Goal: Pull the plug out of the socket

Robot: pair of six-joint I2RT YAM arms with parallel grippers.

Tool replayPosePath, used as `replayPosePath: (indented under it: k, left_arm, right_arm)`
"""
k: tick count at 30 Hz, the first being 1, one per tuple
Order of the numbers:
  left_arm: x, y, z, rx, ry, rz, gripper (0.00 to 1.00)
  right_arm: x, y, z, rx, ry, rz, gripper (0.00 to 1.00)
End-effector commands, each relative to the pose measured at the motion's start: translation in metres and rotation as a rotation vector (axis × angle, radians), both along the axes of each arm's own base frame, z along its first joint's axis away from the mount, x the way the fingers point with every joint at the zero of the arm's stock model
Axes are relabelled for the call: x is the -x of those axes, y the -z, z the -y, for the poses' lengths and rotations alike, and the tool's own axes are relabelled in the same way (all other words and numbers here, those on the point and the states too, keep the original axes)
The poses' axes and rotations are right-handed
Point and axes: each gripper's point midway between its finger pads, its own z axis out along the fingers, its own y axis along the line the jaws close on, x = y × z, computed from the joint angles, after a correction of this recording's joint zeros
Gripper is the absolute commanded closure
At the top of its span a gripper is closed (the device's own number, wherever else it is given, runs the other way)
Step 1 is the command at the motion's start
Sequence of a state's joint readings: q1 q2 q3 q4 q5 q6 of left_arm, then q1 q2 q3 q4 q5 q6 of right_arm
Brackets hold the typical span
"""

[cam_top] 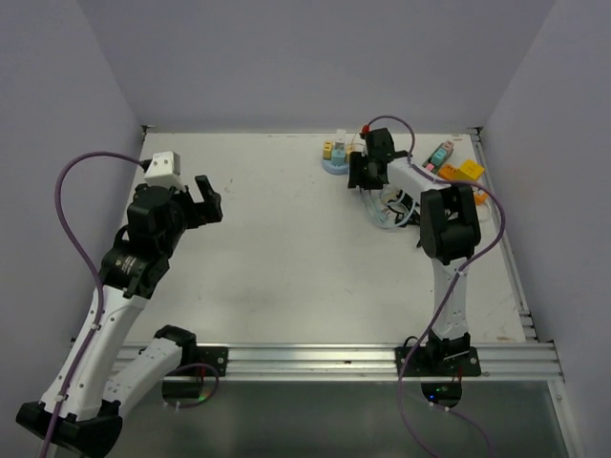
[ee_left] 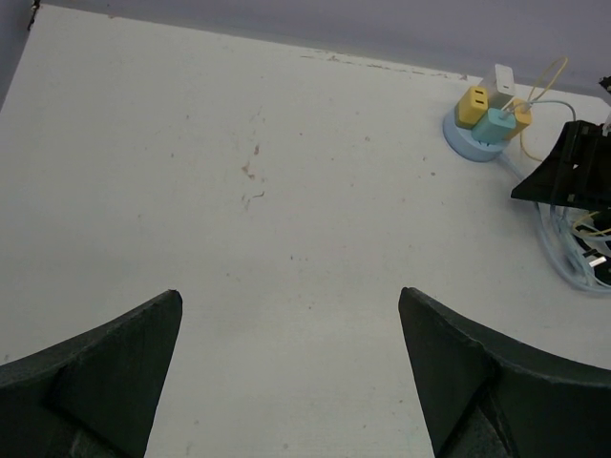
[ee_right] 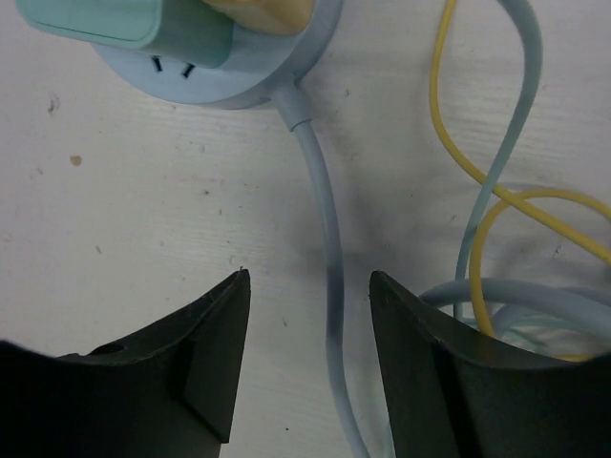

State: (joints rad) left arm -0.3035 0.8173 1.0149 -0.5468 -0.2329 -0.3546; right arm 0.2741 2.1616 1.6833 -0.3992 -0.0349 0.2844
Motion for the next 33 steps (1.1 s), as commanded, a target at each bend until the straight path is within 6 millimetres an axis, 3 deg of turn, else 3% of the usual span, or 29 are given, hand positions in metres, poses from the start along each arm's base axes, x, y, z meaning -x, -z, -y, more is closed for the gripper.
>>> replayPosePath:
  k: [1, 4, 5, 6, 8, 10, 11, 13, 14, 16, 17, 18, 20, 23, 26, 27, 28, 30, 31, 33]
  left_arm:
    - [0.007, 0.005, 0.001, 0.022, 0.000, -0.016, 0.00]
    - [0.008, 0.007, 0.001, 0.023, -0.001, -0.020, 0.00]
    - [0.008, 0.006, 0.001, 0.023, -0.001, -0.020, 0.00]
    - [0.008, 0.006, 0.001, 0.025, 0.000, -0.021, 0.00]
    - [0.008, 0.009, 0.001, 0.024, 0.001, -0.028, 0.00]
    - [0.006, 0.011, 0.003, 0.025, 0.007, -0.030, 0.00]
    - [0.005, 0.012, 0.004, 0.026, 0.010, -0.032, 0.00]
    - [0.002, 0.014, 0.006, 0.028, 0.015, -0.033, 0.00]
    - [0.001, 0.015, 0.007, 0.026, 0.017, -0.036, 0.00]
    - [-0.003, 0.019, 0.008, 0.024, 0.020, -0.045, 0.00]
    - [-0.005, 0.019, 0.009, 0.025, 0.023, -0.045, 0.00]
    - [-0.006, 0.019, 0.010, 0.026, 0.024, -0.046, 0.00]
    - [-0.009, 0.022, 0.012, 0.022, 0.033, -0.054, 0.00]
    - [-0.012, 0.026, 0.014, 0.021, 0.034, -0.058, 0.00]
    - [-0.015, 0.031, 0.016, 0.025, 0.037, -0.065, 0.00]
    - [-0.016, 0.032, 0.017, 0.031, 0.041, -0.064, 0.00]
    - [-0.017, 0.037, 0.019, 0.031, 0.046, -0.077, 0.00]
    - [-0.018, 0.040, 0.022, 0.043, 0.055, -0.084, 0.00]
    - [-0.019, 0.045, 0.023, 0.045, 0.060, -0.095, 0.00]
    - [-0.020, 0.050, 0.026, 0.053, 0.070, -0.102, 0.00]
  right_arm:
    - [-0.011, 0.005, 0.000, 0.020, -0.005, 0.014, 0.46]
    - [-0.002, 0.019, -0.004, 0.023, -0.036, -0.016, 0.59]
    - [0.003, 0.021, -0.010, 0.026, -0.059, -0.025, 0.72]
    - [0.010, 0.025, -0.014, 0.032, -0.088, -0.037, 0.77]
    - [0.022, 0.018, -0.030, 0.036, -0.140, -0.027, 0.90]
    - [0.037, 0.012, -0.042, 0.030, -0.182, -0.021, 0.97]
    - [0.049, 0.010, -0.059, 0.036, -0.223, -0.017, 1.00]
    - [0.073, 0.017, -0.070, 0.064, -0.267, -0.033, 1.00]
    - [0.088, 0.007, -0.092, 0.059, -0.321, -0.010, 1.00]
    - [0.118, 0.016, -0.106, 0.051, -0.367, -0.040, 1.00]
    - [0.135, 0.009, -0.126, 0.030, -0.419, -0.026, 1.00]
    - [0.153, 0.017, -0.129, 0.033, -0.439, -0.053, 1.00]
    - [0.185, 0.017, -0.151, 0.026, -0.516, -0.063, 1.00]
    - [0.230, 0.013, -0.168, 0.018, -0.602, -0.071, 1.00]
    - [0.269, 0.008, -0.172, 0.005, -0.663, -0.087, 1.00]
    - [0.280, 0.015, -0.164, 0.010, -0.656, -0.113, 1.00]
    - [0.284, 0.004, -0.162, -0.009, -0.651, -0.094, 1.00]
    - [0.293, 0.007, -0.146, 0.006, -0.627, -0.101, 0.98]
    - [0.293, -0.001, -0.141, 0.012, -0.619, -0.073, 0.96]
    - [0.300, 0.004, -0.124, 0.048, -0.610, -0.082, 0.87]
